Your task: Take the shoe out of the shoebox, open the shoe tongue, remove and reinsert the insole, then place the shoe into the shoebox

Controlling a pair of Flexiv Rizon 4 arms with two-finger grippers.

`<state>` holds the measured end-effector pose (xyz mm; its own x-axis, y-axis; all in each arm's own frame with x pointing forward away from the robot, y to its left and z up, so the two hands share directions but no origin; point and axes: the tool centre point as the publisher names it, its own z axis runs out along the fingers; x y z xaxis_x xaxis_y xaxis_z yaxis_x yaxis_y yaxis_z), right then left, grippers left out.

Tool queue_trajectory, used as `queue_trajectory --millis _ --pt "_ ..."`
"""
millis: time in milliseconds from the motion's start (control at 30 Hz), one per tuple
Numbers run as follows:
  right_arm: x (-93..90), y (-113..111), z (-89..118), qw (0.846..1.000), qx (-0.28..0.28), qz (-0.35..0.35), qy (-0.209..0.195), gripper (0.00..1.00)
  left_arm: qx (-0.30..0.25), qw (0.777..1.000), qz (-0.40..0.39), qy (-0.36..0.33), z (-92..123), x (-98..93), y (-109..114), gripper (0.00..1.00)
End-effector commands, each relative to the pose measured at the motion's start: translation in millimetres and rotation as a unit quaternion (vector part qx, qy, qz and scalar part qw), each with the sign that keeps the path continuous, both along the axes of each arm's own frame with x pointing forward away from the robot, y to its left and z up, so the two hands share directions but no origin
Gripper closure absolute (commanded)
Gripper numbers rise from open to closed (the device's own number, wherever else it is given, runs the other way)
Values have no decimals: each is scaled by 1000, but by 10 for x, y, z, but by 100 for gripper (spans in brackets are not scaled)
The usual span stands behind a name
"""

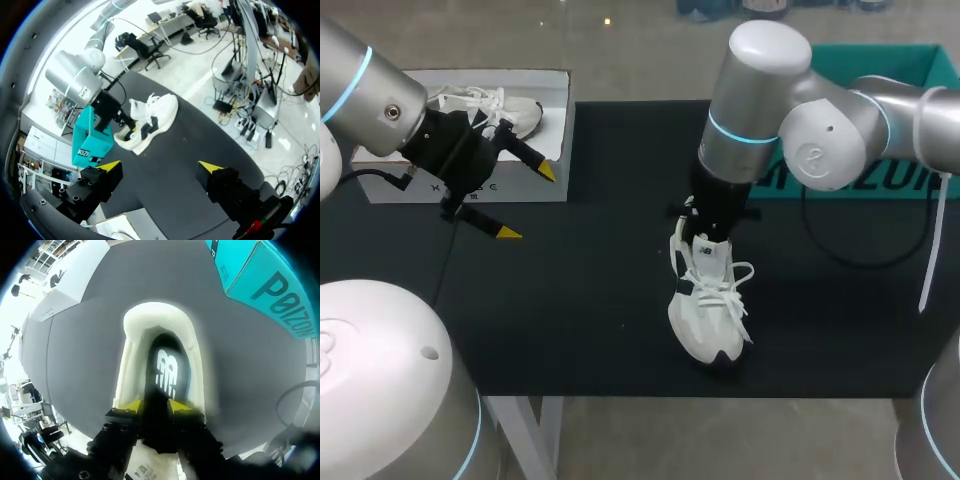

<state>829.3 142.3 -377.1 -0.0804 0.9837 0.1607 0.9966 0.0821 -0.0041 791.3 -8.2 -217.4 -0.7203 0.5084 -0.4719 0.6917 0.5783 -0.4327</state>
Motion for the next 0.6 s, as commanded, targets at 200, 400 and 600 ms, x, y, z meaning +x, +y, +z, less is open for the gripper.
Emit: queue_trajectory --millis 200,400,600 --pt "-29 16 -56 1000 1 -3 -1 4 2 1000 0 0 4 -7 1 0" --pt "-44 50 28 1000 5 3 -16 0 2 1000 0 0 4 -7 1 0" --pt "-29 82 143 999 6 12 -35 0 2 1000 0 0 4 -7 1 0"
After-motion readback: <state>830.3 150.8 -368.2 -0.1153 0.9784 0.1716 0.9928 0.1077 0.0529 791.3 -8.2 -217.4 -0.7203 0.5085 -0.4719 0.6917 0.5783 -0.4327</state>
